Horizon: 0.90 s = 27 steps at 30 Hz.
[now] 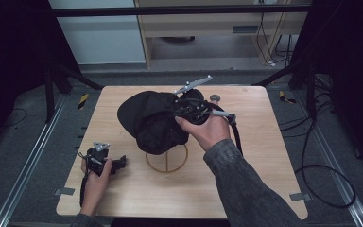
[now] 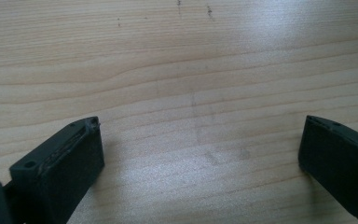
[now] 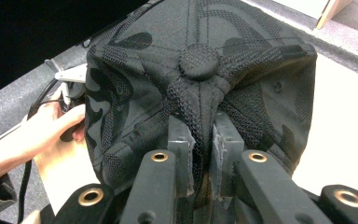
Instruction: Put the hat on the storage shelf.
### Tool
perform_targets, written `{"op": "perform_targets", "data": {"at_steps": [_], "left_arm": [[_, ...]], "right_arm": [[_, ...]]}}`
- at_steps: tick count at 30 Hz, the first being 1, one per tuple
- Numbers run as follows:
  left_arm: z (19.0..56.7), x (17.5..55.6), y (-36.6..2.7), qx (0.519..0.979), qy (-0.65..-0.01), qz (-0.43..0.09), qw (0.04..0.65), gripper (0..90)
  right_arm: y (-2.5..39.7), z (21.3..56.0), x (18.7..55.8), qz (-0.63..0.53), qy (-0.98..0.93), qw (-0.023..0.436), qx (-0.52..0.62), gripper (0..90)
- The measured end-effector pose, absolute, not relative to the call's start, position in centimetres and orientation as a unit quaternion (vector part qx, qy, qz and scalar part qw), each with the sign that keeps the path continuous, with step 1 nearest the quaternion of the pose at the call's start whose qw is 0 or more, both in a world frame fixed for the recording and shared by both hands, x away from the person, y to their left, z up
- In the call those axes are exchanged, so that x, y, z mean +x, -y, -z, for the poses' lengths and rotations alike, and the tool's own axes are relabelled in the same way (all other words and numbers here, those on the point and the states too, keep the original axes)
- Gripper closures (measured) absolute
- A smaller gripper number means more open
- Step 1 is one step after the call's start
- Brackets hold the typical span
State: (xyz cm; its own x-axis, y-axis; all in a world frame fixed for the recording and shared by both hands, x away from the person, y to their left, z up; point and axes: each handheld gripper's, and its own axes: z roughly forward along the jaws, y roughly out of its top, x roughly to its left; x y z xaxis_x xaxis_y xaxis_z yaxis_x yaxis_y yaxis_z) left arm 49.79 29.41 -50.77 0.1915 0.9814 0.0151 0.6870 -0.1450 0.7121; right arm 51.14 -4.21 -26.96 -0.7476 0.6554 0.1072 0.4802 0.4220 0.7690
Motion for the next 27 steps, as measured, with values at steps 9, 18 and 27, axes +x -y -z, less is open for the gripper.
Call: {"op": "perform_targets", "data": {"at_steps": [9, 18, 27], "left_arm": [[50.77, 49.79, -29.41, 0.714, -0.584, -0.251, 0.294, 0.0], [50.77, 49.79, -29.40, 0.714, -0.584, -0.251, 0.294, 0.0], [50.77, 49.79, -29.41, 0.714, -0.584, -0.251, 0.293, 0.0]], "right_arm": [[4.04, 26.98, 51.37, -0.418, -0.836, 0.103, 0.341, 77.9], [3.99, 27.01, 51.65, -0.419, -0.835, 0.100, 0.343, 74.6], [3.94, 26.98, 51.77, -0.420, -0.832, 0.100, 0.348, 67.8]]}}
